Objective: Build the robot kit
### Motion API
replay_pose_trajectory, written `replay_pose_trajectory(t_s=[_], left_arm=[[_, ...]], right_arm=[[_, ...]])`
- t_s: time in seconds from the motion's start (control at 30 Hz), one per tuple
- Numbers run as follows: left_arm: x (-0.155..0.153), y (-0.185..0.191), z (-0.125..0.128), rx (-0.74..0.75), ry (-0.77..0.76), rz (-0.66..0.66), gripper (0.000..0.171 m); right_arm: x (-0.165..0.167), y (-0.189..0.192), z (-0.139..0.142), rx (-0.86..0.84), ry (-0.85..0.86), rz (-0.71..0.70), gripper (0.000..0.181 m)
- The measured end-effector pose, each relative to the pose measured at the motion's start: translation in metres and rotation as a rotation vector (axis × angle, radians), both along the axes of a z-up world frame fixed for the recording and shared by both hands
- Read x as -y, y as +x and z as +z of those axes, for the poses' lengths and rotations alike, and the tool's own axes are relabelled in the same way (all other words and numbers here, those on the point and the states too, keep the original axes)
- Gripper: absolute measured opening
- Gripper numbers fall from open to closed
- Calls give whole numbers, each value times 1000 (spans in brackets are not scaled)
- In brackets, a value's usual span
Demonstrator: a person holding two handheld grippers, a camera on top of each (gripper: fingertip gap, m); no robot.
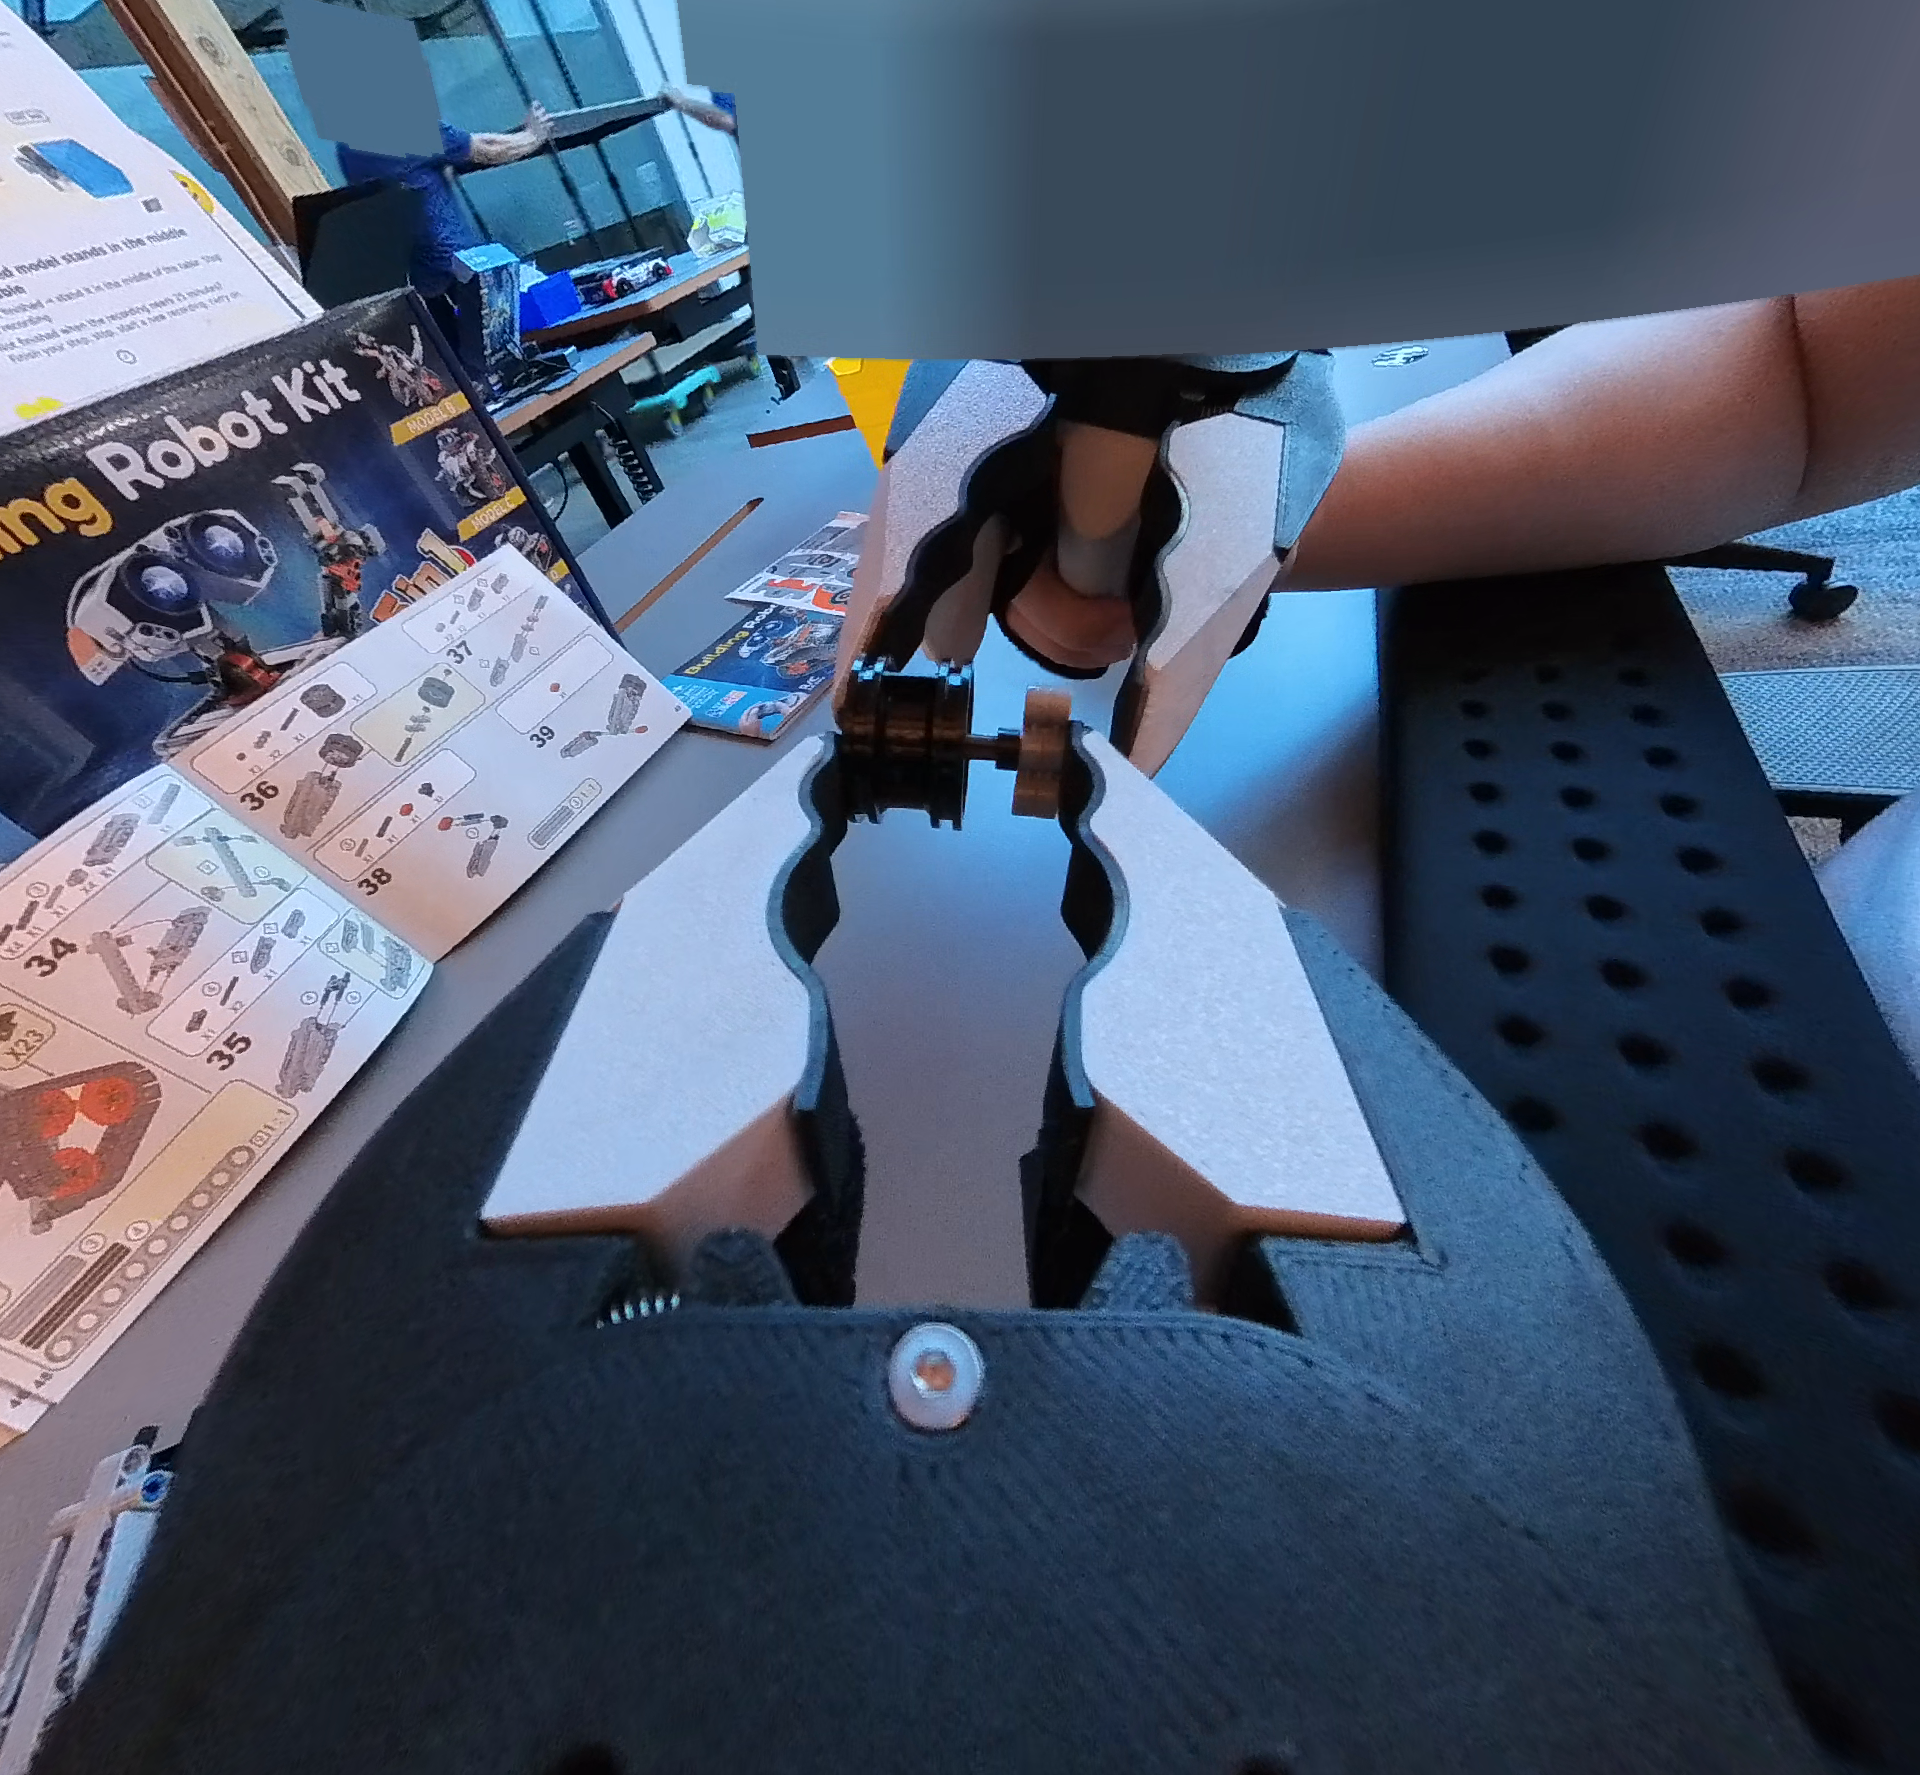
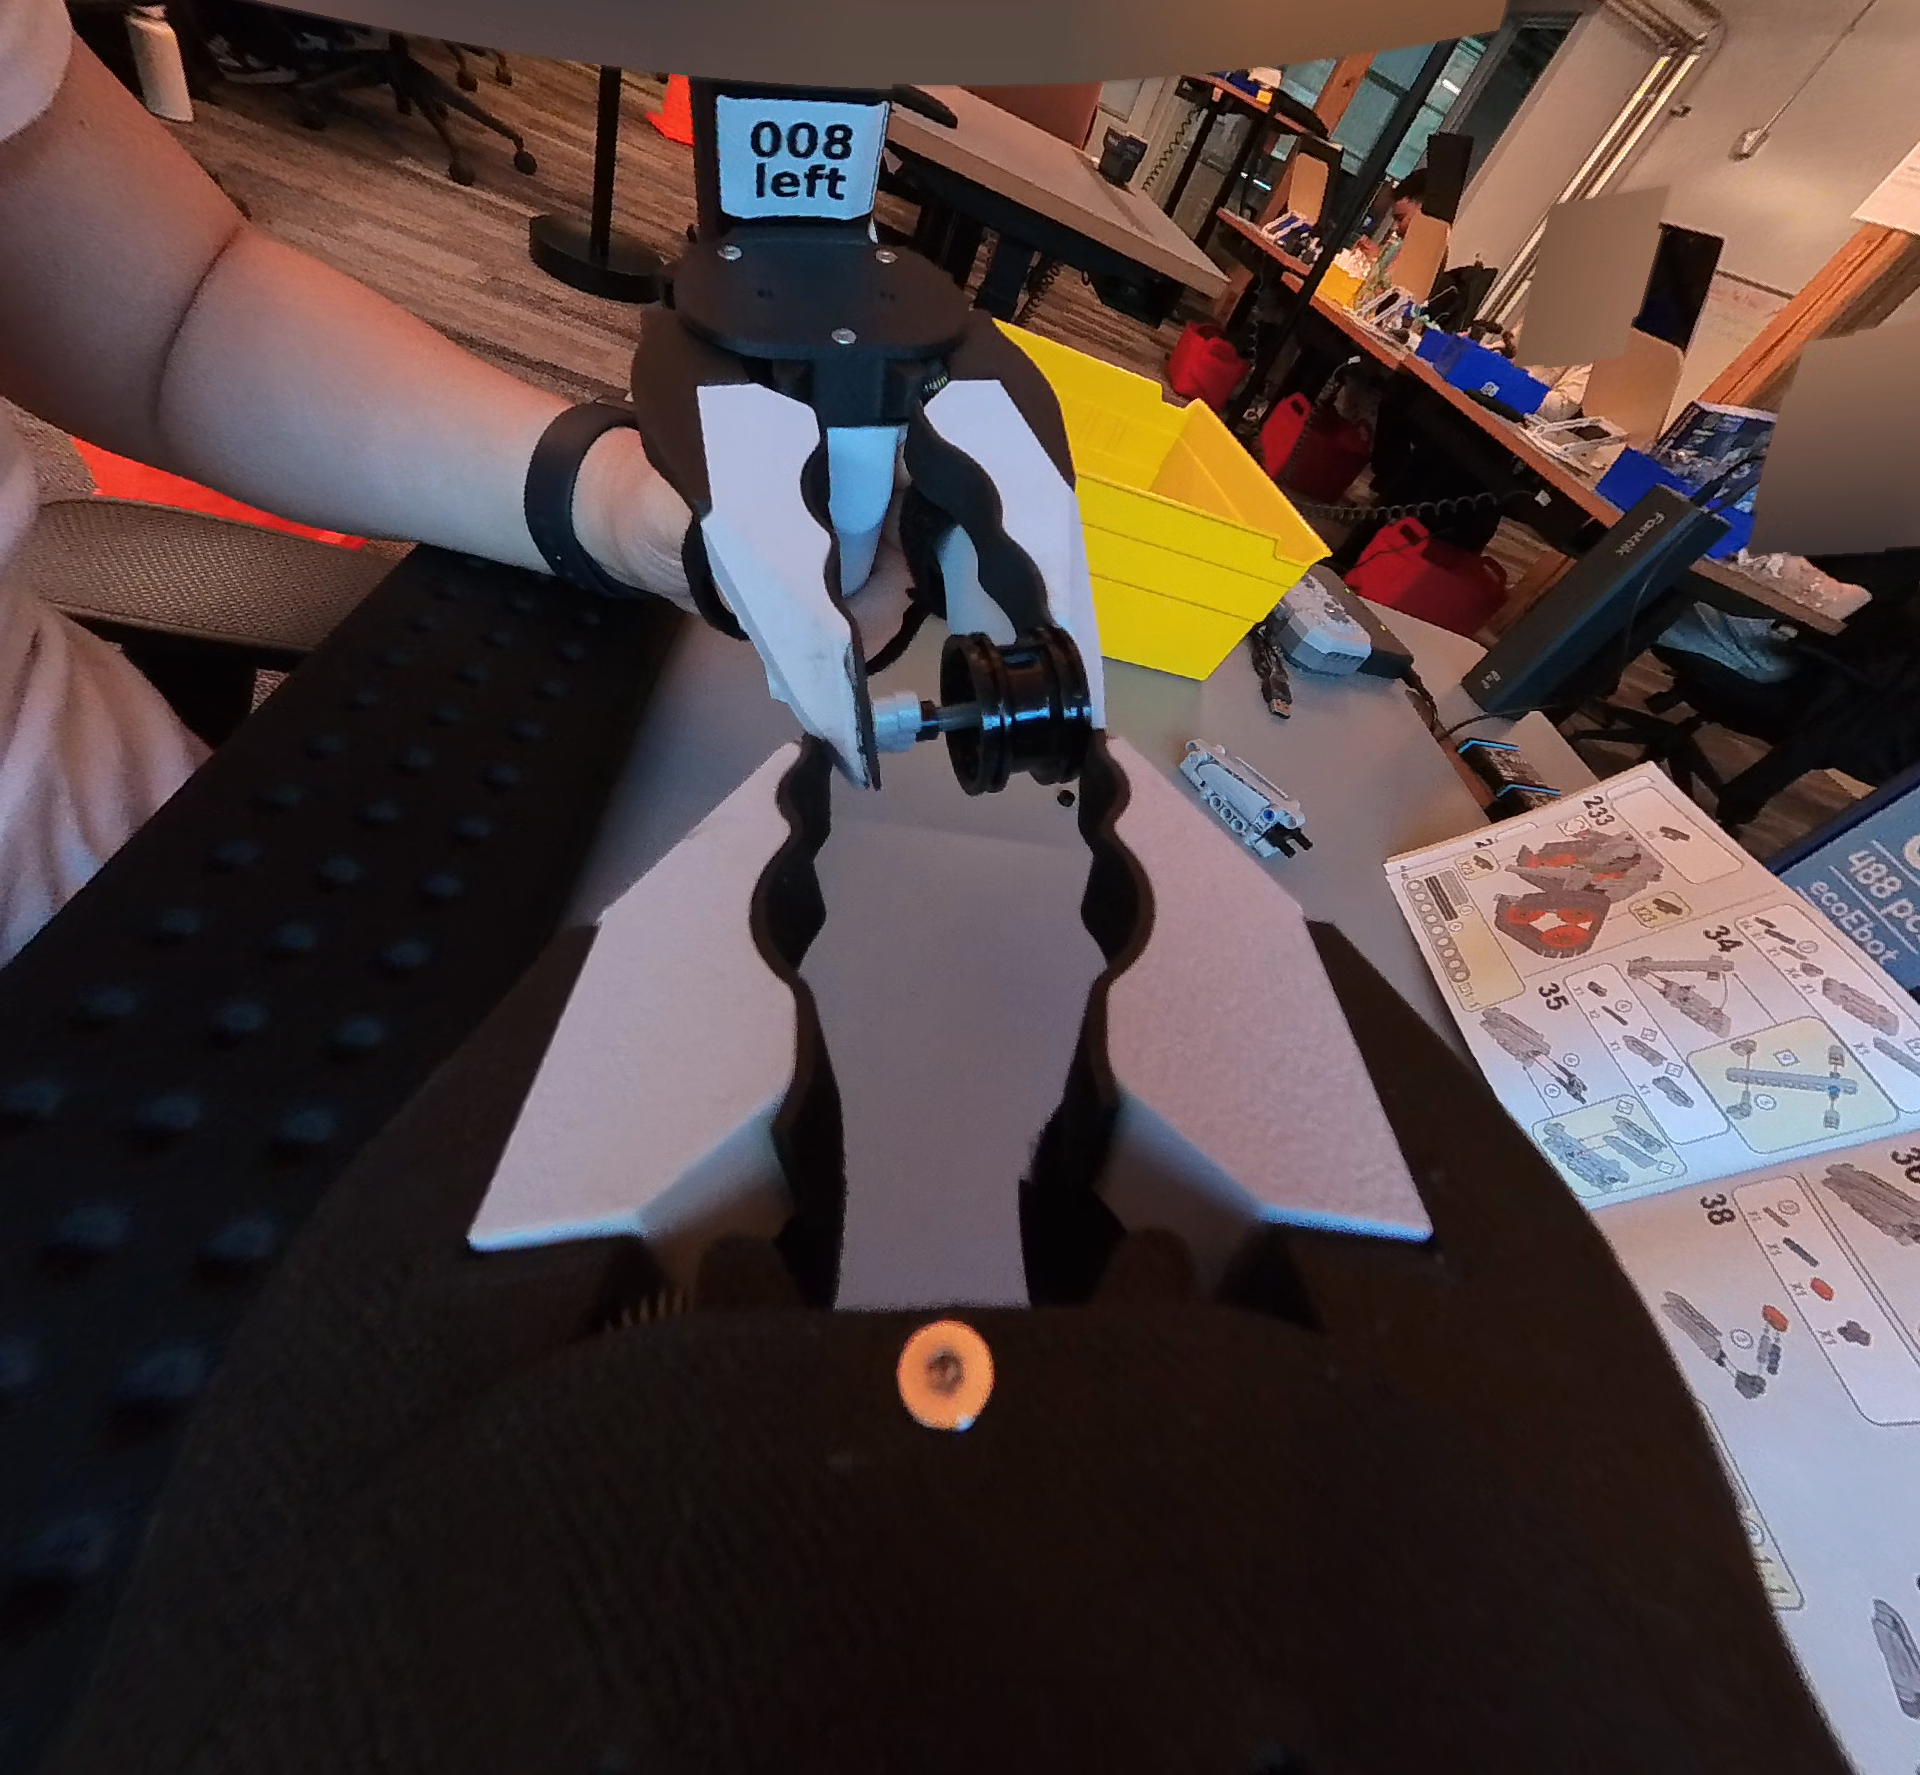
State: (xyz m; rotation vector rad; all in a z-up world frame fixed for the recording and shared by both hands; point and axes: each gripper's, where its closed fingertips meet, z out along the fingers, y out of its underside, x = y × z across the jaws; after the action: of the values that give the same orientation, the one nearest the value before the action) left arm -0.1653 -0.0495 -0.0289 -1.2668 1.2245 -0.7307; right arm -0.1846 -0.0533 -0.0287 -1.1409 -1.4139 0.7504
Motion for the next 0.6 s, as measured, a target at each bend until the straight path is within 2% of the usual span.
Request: replay_pose_trajectory(t_s=[0.6], left_arm=[[-3, 0, 1, -2, -3, 36, 36]], right_arm=[[-3, 1, 0, 4, 6, -20, 44]])
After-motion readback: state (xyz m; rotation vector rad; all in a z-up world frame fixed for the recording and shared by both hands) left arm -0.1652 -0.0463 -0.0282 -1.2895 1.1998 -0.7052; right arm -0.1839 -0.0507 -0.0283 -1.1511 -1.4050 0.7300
